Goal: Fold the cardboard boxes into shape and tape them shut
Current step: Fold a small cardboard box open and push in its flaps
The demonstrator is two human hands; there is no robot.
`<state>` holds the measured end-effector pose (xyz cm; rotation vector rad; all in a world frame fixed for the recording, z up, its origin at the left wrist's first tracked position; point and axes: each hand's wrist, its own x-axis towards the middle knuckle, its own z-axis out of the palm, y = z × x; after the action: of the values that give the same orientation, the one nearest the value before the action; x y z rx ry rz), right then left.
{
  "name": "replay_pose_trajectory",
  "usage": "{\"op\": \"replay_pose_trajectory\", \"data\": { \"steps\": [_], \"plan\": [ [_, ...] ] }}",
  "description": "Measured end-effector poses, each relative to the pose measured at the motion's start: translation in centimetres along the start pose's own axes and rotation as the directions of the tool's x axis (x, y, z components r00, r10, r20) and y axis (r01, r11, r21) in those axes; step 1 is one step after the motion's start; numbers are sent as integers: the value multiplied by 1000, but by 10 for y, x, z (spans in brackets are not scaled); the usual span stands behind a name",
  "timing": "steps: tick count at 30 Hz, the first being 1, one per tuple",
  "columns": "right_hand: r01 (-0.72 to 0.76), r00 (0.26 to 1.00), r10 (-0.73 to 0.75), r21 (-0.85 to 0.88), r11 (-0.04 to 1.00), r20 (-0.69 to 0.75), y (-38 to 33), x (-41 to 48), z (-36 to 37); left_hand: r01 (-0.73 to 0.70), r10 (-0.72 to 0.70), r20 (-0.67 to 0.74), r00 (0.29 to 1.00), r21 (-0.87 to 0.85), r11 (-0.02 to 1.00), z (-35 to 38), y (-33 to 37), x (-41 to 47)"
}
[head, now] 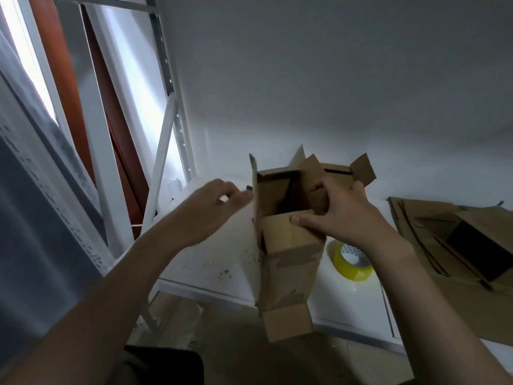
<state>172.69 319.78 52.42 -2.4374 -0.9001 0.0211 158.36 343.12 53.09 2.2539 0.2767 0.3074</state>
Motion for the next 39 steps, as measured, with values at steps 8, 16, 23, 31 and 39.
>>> {"op": "replay_pose_trajectory", "data": {
  "steps": [8,16,23,31,39],
  "plan": [
    [14,999,-14,-1,1000,-38,15,-3,11,-64,67,-73,995,44,997,58,7,-1],
    [45,997,-66,-393,918,-40,7,-2,12,82,-45,-190,981,194,977,72,3,-6],
    [218,944,-8,-604,767,331,-22,53,-8,81,-19,-187,982,331,940,80,8,-6],
    [300,867,102,-672,677,489,-53,79,-4,26,12,-110,994,345,938,78,9,1],
    [351,836,-27,-497,794,547,-40,84,-5,-48,85,-104,991,319,947,82,10,3]
  ]
}}
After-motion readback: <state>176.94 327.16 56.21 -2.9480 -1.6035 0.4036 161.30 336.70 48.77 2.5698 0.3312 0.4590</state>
